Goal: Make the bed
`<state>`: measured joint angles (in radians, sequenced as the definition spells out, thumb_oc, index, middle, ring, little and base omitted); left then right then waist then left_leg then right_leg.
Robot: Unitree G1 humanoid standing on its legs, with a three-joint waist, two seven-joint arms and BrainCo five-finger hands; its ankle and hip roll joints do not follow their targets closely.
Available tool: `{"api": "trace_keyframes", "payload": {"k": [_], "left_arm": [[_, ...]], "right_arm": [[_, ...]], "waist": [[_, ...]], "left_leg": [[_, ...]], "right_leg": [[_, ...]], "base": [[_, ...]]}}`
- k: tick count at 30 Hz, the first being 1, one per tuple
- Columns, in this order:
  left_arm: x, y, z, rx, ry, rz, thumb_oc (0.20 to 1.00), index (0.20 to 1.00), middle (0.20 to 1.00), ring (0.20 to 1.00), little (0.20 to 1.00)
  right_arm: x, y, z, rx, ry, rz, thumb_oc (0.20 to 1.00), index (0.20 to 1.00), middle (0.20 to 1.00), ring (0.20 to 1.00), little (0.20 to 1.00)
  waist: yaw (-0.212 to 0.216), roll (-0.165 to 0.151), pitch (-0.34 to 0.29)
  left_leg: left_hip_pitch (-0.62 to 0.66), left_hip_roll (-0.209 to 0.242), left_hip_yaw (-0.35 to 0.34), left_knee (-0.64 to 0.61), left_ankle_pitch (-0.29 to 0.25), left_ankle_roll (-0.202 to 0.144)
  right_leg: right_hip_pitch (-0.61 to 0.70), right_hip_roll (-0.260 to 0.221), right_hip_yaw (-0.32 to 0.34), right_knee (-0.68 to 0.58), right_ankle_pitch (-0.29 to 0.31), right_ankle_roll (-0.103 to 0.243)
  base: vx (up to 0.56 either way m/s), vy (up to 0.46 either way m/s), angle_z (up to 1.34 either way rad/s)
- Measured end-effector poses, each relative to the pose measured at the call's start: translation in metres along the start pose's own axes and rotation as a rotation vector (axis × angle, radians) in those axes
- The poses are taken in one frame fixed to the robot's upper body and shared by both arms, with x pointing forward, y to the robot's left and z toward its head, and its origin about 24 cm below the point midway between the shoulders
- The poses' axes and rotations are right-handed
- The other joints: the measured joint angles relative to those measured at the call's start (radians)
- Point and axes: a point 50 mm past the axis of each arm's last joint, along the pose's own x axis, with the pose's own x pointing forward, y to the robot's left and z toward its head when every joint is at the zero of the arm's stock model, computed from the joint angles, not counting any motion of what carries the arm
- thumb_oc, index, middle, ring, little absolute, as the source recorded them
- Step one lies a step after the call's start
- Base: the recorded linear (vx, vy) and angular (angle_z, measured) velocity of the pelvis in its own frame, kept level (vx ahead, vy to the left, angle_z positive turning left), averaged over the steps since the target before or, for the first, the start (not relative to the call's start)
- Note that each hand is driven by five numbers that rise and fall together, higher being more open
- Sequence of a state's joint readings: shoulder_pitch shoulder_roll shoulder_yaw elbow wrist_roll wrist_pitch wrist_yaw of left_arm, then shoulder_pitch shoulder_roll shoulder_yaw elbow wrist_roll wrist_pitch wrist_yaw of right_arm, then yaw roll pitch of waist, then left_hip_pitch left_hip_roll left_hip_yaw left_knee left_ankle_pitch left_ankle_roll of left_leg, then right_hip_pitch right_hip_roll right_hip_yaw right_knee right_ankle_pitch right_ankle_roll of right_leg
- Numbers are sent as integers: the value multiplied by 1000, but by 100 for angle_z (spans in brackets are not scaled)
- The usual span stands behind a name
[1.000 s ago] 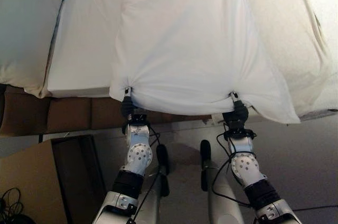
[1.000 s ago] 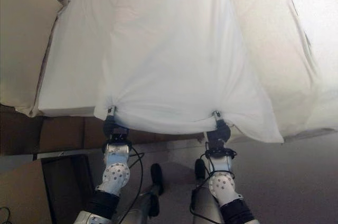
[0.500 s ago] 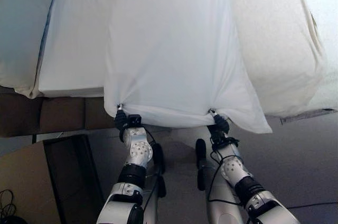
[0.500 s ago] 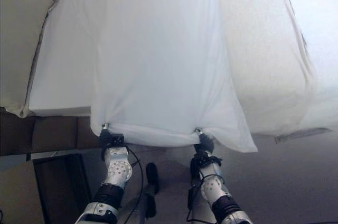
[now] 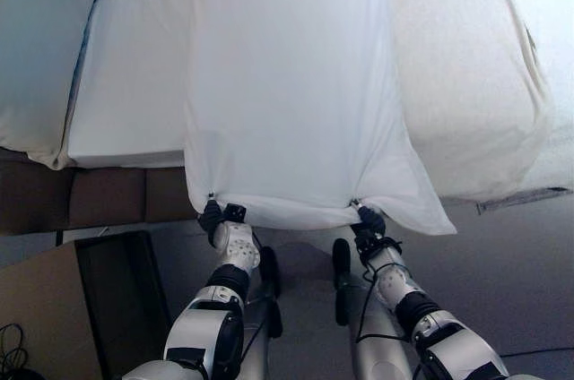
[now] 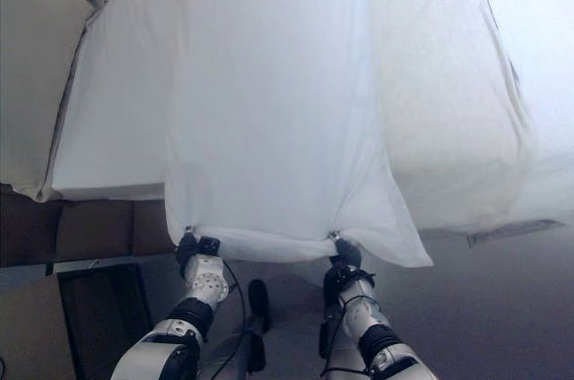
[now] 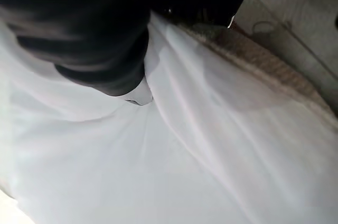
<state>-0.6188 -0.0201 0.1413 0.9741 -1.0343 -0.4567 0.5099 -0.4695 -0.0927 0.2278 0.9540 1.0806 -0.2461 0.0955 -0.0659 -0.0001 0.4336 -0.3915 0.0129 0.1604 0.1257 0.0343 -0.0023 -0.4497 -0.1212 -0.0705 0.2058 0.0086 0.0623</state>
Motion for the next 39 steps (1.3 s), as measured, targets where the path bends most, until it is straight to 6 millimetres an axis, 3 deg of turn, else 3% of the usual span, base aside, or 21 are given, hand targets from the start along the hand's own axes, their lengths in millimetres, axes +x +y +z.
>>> {"api": "trace_keyframes", "payload": {"k": [1, 6, 9, 13, 16, 23, 26, 29, 34, 37, 39], "left_arm": [[1, 3, -1, 10, 8, 10, 1000, 1000, 1000, 1000, 1000], [8, 31, -3, 35, 43, 94, 1000, 1000, 1000, 1000, 1000], [15, 80, 3, 62, 54, 224, 1000, 1000, 1000, 1000, 1000], [14, 127, 3, 91, 95, 319, 1000, 1000, 1000, 1000, 1000], [11, 140, 0, 110, 118, 341, 1000, 1000, 1000, 1000, 1000], [4, 134, -14, 264, 161, 194, 1000, 1000, 1000, 1000, 1000], [-2, 129, -17, 467, 156, 16, 1000, 1000, 1000, 1000, 1000], [-11, 116, -10, 628, 120, -226, 1000, 1000, 1000, 1000, 1000], [-14, 76, 14, 789, 68, -600, 1000, 1000, 1000, 1000, 1000], [-15, 54, 17, 814, 51, -715, 1000, 1000, 1000, 1000, 1000], [-18, 27, 13, 839, 39, -819, 1000, 1000, 1000, 1000, 1000]], "right_arm": [[0, -3, -1, 2, 9, -12, 1000, 1000, 1000, 1000, 1000], [-7, -28, -11, -26, 83, -119, 1000, 1000, 1000, 1000, 1000], [-18, -49, -18, -48, 122, -186, 1000, 1000, 1000, 1000, 1000], [-40, -81, -32, -134, 222, -286, 1000, 1000, 1000, 1000, 1000], [-51, -93, -40, -129, 248, -321, 1000, 1000, 1000, 1000, 1000], [-55, -93, -42, -139, 258, -295, 1000, 1000, 1000, 1000, 1000], [-58, -94, -43, -172, 267, -257, 1000, 1000, 1000, 1000, 1000], [-56, -81, -37, -248, 256, -130, 1000, 1000, 1000, 1000, 1000], [-49, -48, -12, -500, 228, 167, 1000, 1000, 1000, 1000, 1000], [-39, -36, -2, -544, 207, 219, 1000, 1000, 1000, 1000, 1000], [-28, -20, 5, -588, 195, 280, 1000, 1000, 1000, 1000, 1000]], "waist": [[0, 0, 0], [0, 0, 0], [3, 0, 0], [12, 0, 0], [22, 0, -1], [26, 5, -8], [29, 6, -8], [28, 7, -8], [28, 13, -12], [26, 14, -12], [27, 14, -12]], "left_leg": [[0, 0, 0, 0, 0, 0], [21, 1, -1, -8, 0, 0], [31, 1, -1, -12, 0, 0], [32, 2, -2, -11, 3, -1], [34, 3, -3, -11, 7, -1], [34, 6, -24, -26, 27, -9], [32, 8, -33, -40, 43, -12], [16, 8, -38, -45, 50, -14], [-5, 7, -47, -47, 60, -12], [-21, 5, -47, -46, 67, -8], [-41, 5, -43, -42, 70, -6]], "right_leg": [[1, -1, -1, 0, 0, 0], [30, -1, -17, -14, 0, -1], [44, 0, -23, -22, -1, -1], [48, 0, -29, -19, -1, -2], [49, 1, -29, -15, 0, -2], [52, 4, -45, -14, 7, -5], [49, 7, -55, -13, 7, -9], [30, 7, -61, -4, 6, -11], [7, 5, -68, 7, 7, -13], [-14, 3, -67, 15, 9, -16], [-36, 3, -64, 19, 13, -19]], "base": [[8, -9, 4], [39, -9, 5], [53, -15, 3], [32, -29, 5], [42, -22, 2], [7, -31, 7], [-14, -24, 11], [-4, -8, 5], [-4, 3, 3], [-43, 13, 1], [-85, -4, -3]]}}
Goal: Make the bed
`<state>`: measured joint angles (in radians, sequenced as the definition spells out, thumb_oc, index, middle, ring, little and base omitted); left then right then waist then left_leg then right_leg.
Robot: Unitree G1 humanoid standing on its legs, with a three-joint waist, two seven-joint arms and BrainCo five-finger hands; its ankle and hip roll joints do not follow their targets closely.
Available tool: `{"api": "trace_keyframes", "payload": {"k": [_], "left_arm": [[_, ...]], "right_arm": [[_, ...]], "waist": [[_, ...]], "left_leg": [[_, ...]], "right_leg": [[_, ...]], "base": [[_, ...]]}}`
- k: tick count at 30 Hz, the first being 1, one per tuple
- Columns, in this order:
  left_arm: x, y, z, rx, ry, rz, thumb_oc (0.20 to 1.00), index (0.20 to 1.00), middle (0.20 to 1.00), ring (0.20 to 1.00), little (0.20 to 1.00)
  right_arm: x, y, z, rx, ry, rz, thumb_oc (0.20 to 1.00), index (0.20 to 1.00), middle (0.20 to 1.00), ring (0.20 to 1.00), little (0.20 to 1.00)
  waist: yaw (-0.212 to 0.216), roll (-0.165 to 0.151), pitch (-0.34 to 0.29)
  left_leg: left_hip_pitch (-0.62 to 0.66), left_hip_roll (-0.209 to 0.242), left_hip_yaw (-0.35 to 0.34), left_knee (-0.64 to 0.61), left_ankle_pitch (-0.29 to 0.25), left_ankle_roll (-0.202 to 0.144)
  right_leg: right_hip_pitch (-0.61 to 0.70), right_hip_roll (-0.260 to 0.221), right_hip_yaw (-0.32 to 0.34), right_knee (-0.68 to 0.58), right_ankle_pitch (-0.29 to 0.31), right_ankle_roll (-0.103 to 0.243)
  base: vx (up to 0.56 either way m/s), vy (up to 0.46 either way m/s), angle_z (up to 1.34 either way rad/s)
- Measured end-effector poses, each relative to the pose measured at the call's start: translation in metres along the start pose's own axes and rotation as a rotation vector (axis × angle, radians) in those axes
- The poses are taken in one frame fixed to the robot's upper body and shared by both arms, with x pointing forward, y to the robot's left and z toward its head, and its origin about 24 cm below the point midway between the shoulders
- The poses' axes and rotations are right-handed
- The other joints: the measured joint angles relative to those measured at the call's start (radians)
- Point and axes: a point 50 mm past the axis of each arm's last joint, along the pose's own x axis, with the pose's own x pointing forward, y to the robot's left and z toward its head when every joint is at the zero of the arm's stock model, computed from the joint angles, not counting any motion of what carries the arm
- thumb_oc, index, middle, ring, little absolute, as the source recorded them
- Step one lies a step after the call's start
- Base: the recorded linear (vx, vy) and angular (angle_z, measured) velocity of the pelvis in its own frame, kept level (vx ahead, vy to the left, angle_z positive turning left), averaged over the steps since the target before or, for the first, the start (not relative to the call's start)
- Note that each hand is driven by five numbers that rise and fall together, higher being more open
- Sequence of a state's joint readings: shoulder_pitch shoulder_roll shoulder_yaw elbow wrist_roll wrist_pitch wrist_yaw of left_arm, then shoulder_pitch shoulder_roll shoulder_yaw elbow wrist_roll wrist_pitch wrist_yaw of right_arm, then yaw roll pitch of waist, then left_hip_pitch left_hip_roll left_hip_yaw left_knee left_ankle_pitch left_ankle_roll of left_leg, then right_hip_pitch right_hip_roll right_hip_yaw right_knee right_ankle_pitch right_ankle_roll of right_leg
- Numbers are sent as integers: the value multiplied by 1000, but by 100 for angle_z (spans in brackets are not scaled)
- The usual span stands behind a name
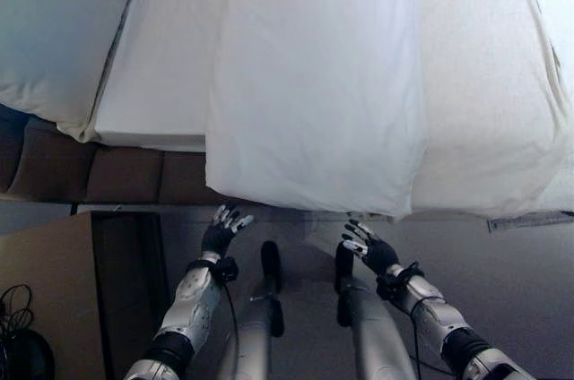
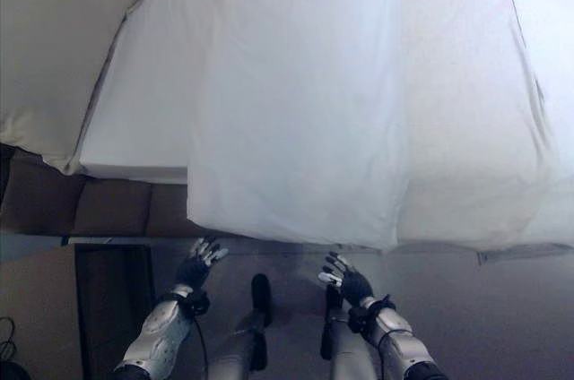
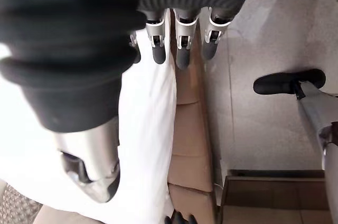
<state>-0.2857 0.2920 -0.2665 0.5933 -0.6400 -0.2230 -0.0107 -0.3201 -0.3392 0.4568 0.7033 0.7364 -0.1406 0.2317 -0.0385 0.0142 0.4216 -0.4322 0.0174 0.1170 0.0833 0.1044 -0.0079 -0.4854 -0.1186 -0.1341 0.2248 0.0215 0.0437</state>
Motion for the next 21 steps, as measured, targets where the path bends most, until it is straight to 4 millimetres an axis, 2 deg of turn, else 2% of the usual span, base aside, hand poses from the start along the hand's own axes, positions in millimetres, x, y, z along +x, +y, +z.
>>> {"api": "trace_keyframes", "payload": {"k": [4, 5, 6, 8, 9, 16, 19, 21], "left_arm": [[30, -29, 42, 49, -105, -148, 1000, 1000, 1000, 1000, 1000], [34, -34, 48, 63, -118, -169, 1000, 1000, 1000, 1000, 1000], [42, -43, 61, 86, -142, -207, 1000, 1000, 1000, 1000, 1000], [51, -49, 76, 123, -168, -234, 1000, 1000, 1000, 1000, 1000], [59, -56, 96, 153, -209, -260, 1000, 1000, 1000, 1000, 1000], [76, -57, 149, 283, -290, -254, 1000, 1000, 1000, 1000, 1000], [80, -50, 165, 317, -309, -211, 1000, 1000, 1000, 1000, 1000], [83, -46, 182, 342, -333, -177, 1000, 1000, 1000, 1000, 1000]], "right_arm": [[28, 19, 50, -85, -99, 105, 1000, 1000, 1000, 1000, 1000], [32, 22, 58, -96, -112, 116, 1000, 1000, 1000, 1000, 1000], [39, 27, 74, -119, -145, 138, 1000, 1000, 1000, 1000, 1000], [45, 33, 93, -162, -170, 165, 1000, 1000, 1000, 1000, 1000], [51, 39, 117, -192, -218, 181, 1000, 1000, 1000, 1000, 1000], [65, 56, 186, -243, -335, 164, 1000, 1000, 1000, 1000, 1000], [66, 64, 201, -236, -372, 159, 1000, 1000, 1000, 1000, 1000], [67, 67, 220, -231, -409, 142, 1000, 1000, 1000, 1000, 1000]], "waist": [[0, -1, 3], [-1, -2, 4], [0, -4, 13], [-6, -6, 26], [-6, -11, 41], [-10, -31, 59], [-17, -46, 74], [-22, -48, 75]], "left_leg": [[-68, -2, 9, 41, 4, 1], [-82, -4, 10, 54, 2, 1], [-94, -6, 14, 68, 1, 0], [-137, -4, 15, 127, -18, 2], [-187, 2, 15, 180, -31, -2], [-404, 39, 7, 423, -106, -10], [-455, 50, -4, 497, -135, -12], [-509, 55, -8, 544, -143, -11]], "right_leg": [[-75, -3, 12, 47, 0, -3], [-90, -5, 14, 63, -4, -6], [-109, -9, 18, 94, -15, -9], [-151, -15, 20, 155, -38, -12], [-198, -18, 21, 209, -56, -14], [-393, -11, 34, 390, -103, -38], [-434, -10, 35, 446, -121, -42], [-481, -12, 34, 484, -125, -43]], "base": [[-85, 3, -4], [-113, 18, 2], [-79, 10, 6], [-63, 6, 12], [-52, 16, 12], [-30, 21, -3], [-29, 5, -1], [-16, 9, -1]]}}
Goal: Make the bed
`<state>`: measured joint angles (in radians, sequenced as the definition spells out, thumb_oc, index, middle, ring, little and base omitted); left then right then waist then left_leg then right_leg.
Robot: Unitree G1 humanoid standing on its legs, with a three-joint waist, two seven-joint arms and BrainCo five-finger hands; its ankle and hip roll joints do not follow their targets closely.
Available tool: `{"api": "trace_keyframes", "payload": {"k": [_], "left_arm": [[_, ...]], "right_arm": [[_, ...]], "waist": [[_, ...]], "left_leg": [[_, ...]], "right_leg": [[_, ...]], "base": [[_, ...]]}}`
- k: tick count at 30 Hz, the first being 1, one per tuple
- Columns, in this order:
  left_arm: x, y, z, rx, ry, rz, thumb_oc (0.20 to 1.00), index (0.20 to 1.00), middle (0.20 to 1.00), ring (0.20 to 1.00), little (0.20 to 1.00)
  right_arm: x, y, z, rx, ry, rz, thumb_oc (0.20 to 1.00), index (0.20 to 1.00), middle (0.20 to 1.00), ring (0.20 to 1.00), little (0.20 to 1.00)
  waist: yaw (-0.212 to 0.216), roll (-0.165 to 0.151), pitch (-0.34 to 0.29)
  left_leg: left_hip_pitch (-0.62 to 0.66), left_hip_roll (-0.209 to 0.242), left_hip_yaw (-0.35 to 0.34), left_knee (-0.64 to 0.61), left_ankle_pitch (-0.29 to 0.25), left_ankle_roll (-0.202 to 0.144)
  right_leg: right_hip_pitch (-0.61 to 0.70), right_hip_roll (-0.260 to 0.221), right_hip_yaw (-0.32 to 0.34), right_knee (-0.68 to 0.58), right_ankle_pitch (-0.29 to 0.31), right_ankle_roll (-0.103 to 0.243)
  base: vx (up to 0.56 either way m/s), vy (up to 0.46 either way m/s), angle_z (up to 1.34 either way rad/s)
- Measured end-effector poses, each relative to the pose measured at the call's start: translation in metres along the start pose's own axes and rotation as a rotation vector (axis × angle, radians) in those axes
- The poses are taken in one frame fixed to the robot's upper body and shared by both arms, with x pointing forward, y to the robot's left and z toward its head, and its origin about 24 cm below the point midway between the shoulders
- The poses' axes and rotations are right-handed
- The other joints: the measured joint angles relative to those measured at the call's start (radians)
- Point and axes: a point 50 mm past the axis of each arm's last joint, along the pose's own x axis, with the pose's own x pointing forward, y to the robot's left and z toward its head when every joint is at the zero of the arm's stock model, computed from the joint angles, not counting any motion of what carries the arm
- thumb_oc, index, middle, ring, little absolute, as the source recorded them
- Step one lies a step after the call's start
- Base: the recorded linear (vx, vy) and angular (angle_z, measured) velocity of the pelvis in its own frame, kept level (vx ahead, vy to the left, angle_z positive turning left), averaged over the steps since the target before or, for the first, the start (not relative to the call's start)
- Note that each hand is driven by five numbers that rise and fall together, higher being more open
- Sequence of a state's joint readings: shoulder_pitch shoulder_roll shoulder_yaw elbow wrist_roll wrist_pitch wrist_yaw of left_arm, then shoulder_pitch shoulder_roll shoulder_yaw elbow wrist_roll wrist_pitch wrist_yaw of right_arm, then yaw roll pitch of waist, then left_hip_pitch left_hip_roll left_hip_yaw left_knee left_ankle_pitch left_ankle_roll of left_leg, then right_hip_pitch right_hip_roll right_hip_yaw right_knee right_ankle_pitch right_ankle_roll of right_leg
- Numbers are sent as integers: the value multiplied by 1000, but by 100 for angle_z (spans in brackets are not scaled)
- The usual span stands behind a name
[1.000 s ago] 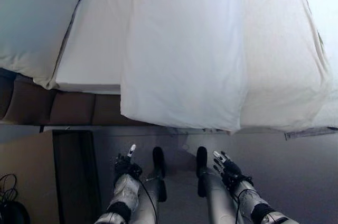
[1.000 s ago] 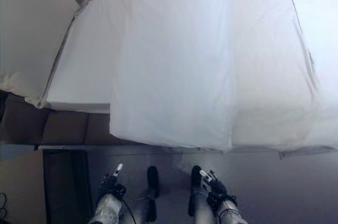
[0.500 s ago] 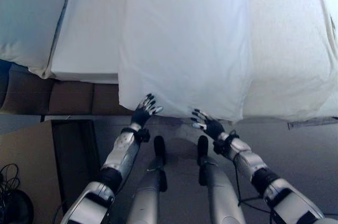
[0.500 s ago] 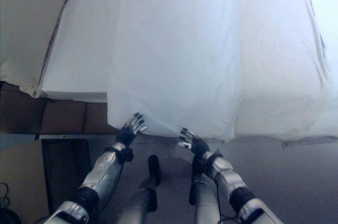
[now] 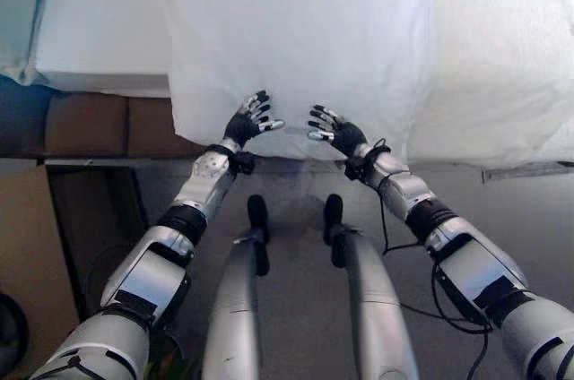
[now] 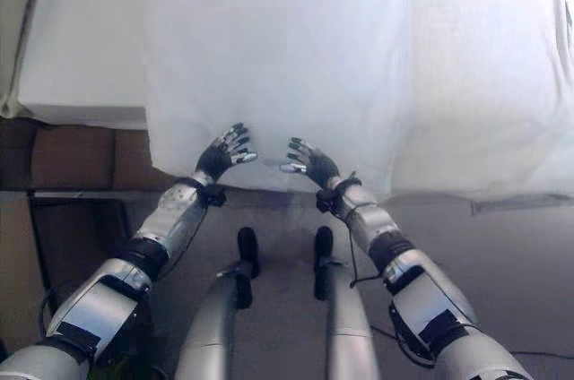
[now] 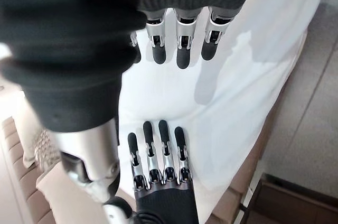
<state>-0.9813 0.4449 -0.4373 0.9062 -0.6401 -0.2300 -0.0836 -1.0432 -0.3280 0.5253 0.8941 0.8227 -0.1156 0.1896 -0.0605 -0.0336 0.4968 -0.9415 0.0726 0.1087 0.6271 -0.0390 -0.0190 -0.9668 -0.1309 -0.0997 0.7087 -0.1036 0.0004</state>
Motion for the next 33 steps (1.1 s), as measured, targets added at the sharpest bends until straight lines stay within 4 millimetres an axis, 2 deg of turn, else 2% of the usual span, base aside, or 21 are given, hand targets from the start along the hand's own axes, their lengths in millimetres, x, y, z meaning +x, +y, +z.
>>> {"api": "trace_keyframes", "payload": {"k": [2, 7, 14, 19, 21, 24, 28, 32, 33], "left_arm": [[7, 6, 16, 32, -26, 15, 1000, 1000, 1000, 1000, 1000], [16, 12, 30, 50, -33, 64, 1000, 1000, 1000, 1000, 1000], [25, 19, 52, 57, -58, 118, 1000, 1000, 1000, 1000, 1000], [29, 32, 77, 80, -105, 205, 1000, 1000, 1000, 1000, 1000], [28, 42, 88, 92, -134, 250, 1000, 1000, 1000, 1000, 1000], [18, 70, 104, 123, -184, 366, 1000, 1000, 1000, 1000, 1000], [4, 95, 105, 134, -202, 514, 1000, 1000, 1000, 1000, 1000], [-16, 114, 82, 157, -183, 648, 1000, 1000, 1000, 1000, 1000], [-25, 122, 69, 142, -159, 704, 1000, 1000, 1000, 1000, 1000]], "right_arm": [[8, -3, 17, -9, -24, -34, 1000, 1000, 1000, 1000, 1000], [19, -5, 39, -31, -41, -91, 1000, 1000, 1000, 1000, 1000], [20, -23, 67, -46, -79, -195, 1000, 1000, 1000, 1000, 1000], [11, -48, 90, -87, -117, -281, 1000, 1000, 1000, 1000, 1000], [4, -62, 101, -107, -132, -339, 1000, 1000, 1000, 1000, 1000], [-16, -94, 115, -130, -158, -468, 1000, 1000, 1000, 1000, 1000], [-40, -125, 112, -153, -149, -611, 1000, 1000, 1000, 1000, 1000], [-64, -149, 89, -107, -128, -757, 1000, 1000, 1000, 1000, 1000], [-74, -157, 77, -83, -107, -809, 1000, 1000, 1000, 1000, 1000]], "waist": [[-2, -1, 0], [-1, -1, 4], [-2, -1, 4], [1, 0, 5], [0, 1, 5], [1, 4, 7], [3, 6, 9], [5, 6, 9], [11, 6, 9]], "left_leg": [[-44, 3, -1, 22, -2, 7], [-84, 2, 1, 52, -5, 12], [-102, -1, 1, 40, -4, 15], [-105, -8, 5, 21, 3, 16], [-104, -8, 6, 9, 5, 19], [-96, -11, 4, -15, 18, 18], [-43, -17, 1, -67, 33, 15], [82, -28, 2, -203, 82, 7], [126, -28, 1, -246, 96, 2]], "right_leg": [[-41, 3, 0, 15, 3, -1], [-81, -3, 6, 38, 5, -1], [-97, -9, 7, 20, 12, 0], [-103, -14, 5, 7, 17, -1], [-101, -15, 3, 1, 18, -1], [-89, -15, -5, -21, 24, -2], [-43, -16, -12, -52, 25, -2], [64, -14, -19, -149, 50, 1], [104, -11, -25, -180, 57, 0]], "base": [[-30, 16, 0], [-11, 21, 0], [1, 3, 0], [9, 4, 1], [0, 0, 0], [14, -44, 4], [-1, -46, 7], [3, -64, 5], [39, -106, 0]]}}
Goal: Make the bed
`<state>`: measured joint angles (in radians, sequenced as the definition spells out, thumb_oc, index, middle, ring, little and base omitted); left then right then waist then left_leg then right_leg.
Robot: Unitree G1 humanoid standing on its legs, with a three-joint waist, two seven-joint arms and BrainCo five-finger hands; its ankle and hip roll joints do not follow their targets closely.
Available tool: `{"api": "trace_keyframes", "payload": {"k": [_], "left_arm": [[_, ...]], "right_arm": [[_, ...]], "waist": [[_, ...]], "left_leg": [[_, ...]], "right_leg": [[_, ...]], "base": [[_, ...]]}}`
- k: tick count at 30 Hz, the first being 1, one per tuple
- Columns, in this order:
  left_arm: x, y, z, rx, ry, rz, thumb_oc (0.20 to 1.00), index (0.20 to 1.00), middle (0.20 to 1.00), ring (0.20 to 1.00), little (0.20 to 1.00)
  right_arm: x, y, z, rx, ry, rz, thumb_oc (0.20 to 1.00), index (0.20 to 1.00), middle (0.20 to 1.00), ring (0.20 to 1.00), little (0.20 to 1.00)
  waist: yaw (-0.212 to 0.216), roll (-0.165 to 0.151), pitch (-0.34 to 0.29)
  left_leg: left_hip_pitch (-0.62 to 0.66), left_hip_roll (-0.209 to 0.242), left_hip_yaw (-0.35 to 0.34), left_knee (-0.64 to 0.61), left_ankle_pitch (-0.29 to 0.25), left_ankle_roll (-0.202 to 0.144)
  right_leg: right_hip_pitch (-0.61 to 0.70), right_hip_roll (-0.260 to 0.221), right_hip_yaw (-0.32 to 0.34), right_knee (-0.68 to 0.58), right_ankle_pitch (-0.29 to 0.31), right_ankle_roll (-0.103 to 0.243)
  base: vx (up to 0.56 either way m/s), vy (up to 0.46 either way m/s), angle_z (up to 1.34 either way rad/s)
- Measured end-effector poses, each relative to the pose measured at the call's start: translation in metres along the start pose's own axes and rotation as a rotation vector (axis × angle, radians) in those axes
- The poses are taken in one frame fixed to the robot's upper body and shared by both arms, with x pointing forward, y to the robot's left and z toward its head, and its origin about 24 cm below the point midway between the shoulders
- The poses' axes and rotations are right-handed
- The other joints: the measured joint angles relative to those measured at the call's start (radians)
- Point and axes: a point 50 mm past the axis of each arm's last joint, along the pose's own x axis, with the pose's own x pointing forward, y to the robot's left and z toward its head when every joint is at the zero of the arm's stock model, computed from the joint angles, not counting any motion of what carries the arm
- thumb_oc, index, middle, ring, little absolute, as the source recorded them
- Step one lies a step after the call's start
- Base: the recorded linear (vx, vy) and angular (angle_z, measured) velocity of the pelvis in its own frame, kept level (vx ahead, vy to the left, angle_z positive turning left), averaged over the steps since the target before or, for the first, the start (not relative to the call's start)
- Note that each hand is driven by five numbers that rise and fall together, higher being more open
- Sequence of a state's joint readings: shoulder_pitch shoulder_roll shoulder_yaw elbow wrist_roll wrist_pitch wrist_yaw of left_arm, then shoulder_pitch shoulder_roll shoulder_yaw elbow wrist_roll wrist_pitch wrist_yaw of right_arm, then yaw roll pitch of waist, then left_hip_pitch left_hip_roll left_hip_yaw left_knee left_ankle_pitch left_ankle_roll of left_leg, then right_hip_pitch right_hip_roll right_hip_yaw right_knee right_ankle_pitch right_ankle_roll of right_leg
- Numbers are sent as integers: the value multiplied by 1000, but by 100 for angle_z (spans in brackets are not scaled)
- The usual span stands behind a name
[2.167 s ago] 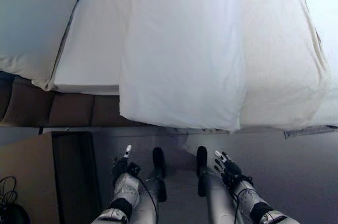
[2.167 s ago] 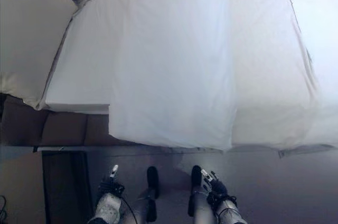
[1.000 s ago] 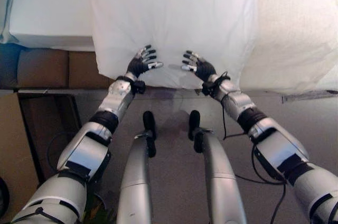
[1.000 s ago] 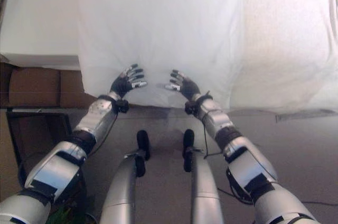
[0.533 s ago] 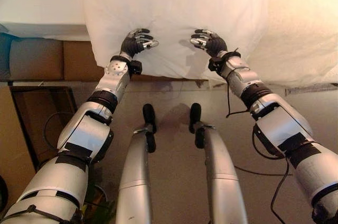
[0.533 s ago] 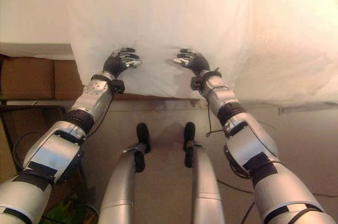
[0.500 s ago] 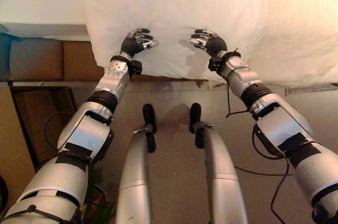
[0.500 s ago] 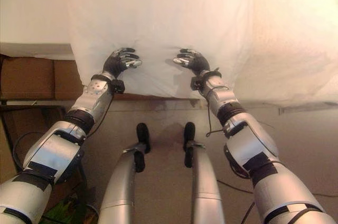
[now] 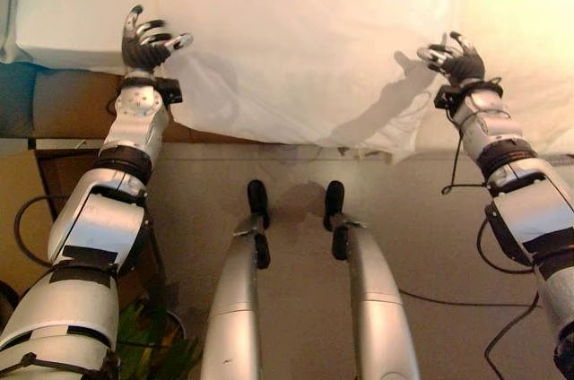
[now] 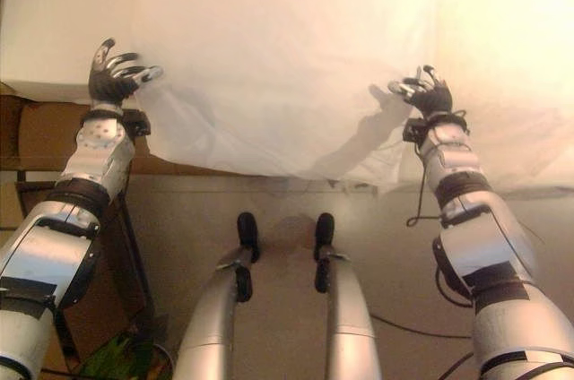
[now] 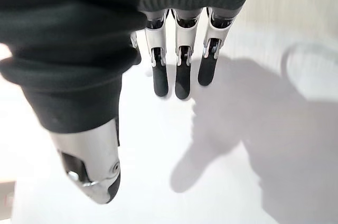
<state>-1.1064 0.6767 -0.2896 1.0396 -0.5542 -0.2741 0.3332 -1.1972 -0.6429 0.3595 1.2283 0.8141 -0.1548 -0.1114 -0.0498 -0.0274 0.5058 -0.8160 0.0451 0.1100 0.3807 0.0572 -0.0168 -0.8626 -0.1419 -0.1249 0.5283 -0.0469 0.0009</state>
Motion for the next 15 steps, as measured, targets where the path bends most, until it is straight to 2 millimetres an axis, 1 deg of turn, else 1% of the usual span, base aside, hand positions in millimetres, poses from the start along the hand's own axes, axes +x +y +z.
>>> {"api": "trace_keyframes", "payload": {"k": [1, 2, 3, 4, 5, 7, 8, 9, 10, 11, 12, 13, 15], "left_arm": [[-3, 6, -7, -4, 13, 31, 1000, 1000, 1000, 1000, 1000], [-10, 18, -23, 18, 52, 84, 1000, 1000, 1000, 1000, 1000], [-13, 22, -30, 23, 70, 102, 1000, 1000, 1000, 1000, 1000], [-23, 32, -48, 50, 111, 128, 1000, 1000, 1000, 1000, 1000], [-28, 36, -56, 50, 131, 141, 1000, 1000, 1000, 1000, 1000], [-52, 46, -90, 73, 229, 166, 1000, 1000, 1000, 1000, 1000], [-57, 49, -97, 82, 252, 168, 1000, 1000, 1000, 1000, 1000], [-63, 49, -104, 83, 276, 166, 1000, 1000, 1000, 1000, 1000], [-74, 47, -117, 77, 316, 154, 1000, 1000, 1000, 1000, 1000], [-96, 43, -139, 75, 391, 123, 1000, 1000, 1000, 1000, 1000], [-105, 40, -147, 73, 421, 105, 1000, 1000, 1000, 1000, 1000], [-128, 30, -166, 39, 498, 70, 1000, 1000, 1000, 1000, 1000], [-159, 22, -187, 36, 589, 5, 1000, 1000, 1000, 1000, 1000]], "right_arm": [[-2, -5, -6, 21, 12, -23, 1000, 1000, 1000, 1000, 1000], [-6, -16, -21, 28, 44, -68, 1000, 1000, 1000, 1000, 1000], [-8, -21, -28, 30, 59, -83, 1000, 1000, 1000, 1000, 1000], [-16, -27, -49, 21, 101, -96, 1000, 1000, 1000, 1000, 1000], [-20, -28, -60, 29, 121, -95, 1000, 1000, 1000, 1000, 1000], [-41, -34, -105, 30, 236, -109, 1000, 1000, 1000, 1000, 1000], [-46, -34, -115, 33, 262, -111, 1000, 1000, 1000, 1000, 1000], [-53, -36, -126, 34, 293, -115, 1000, 1000, 1000, 1000, 1000], [-65, -36, -145, 57, 343, -118, 1000, 1000, 1000, 1000, 1000], [-84, -30, -172, 79, 417, -93, 1000, 1000, 1000, 1000, 1000], [-91, -30, -181, 80, 446, -84, 1000, 1000, 1000, 1000, 1000], [-112, -35, -203, 80, 508, -83, 1000, 1000, 1000, 1000, 1000], [-133, -39, -222, 65, 575, -68, 1000, 1000, 1000, 1000, 1000]], "waist": [[1, 0, 0], [4, 0, 0], [6, 0, 0], [10, 0, 0], [10, 0, 0], [14, 0, -1], [13, 1, -1], [14, 2, -2], [17, 5, -3], [14, 6, -5], [14, 11, -11], [15, 28, -45], [15, 39, -121]], "left_leg": [[22, 0, -1, -20, 2, -2], [68, 1, 0, -53, 12, -5], [89, 0, 0, -66, 17, -7], [144, 3, -2, -99, 23, -13], [172, 5, -4, -114, 24, -15], [290, 5, -7, -181, 36, -25], [319, 5, -10, -198, 41, -27], [344, 5, -12, -213, 45, -28], [390, 11, -17, -238, 51, -31], [471, 7, -19, -284, 68, -34], [495, 9, -22, -296, 68, -35], [535, 14, -30, -334, 74, -36], [537, 17, -30, -369, 72, -41]], "right_leg": [[20, 3, -2, -14, 0, 0], [61, 6, -6, -37, 5, -3], [80, 7, -8, -47, 5, -3], [133, 13, -13, -71, 5, -4], [163, 16, -20, -86, 5, -4], [278, 24, -37, -134, 0, -6], [304, 26, -41, -145, 0, -6], [329, 28, -48, -155, 0, -6], [377, 32, -52, -177, 0, -6], [460, 38, -64, -216, 5, -6], [484, 40, -69, -227, 5, -6], [529, 45, -81, -263, 5, 0], [526, 51, -82, -286, 2, 10]], "base": [[54, -107, 0], [43, -111, -1], [39, -107, -1], [58, -117, 0], [80, -111, 3], [98, -111, 8], [118, -95, 9], [129, -78, 12], [153, -76, 14], [111, -55, 14], [107, -42, 21], [45, -24, 18], [67, -10, 9]]}}
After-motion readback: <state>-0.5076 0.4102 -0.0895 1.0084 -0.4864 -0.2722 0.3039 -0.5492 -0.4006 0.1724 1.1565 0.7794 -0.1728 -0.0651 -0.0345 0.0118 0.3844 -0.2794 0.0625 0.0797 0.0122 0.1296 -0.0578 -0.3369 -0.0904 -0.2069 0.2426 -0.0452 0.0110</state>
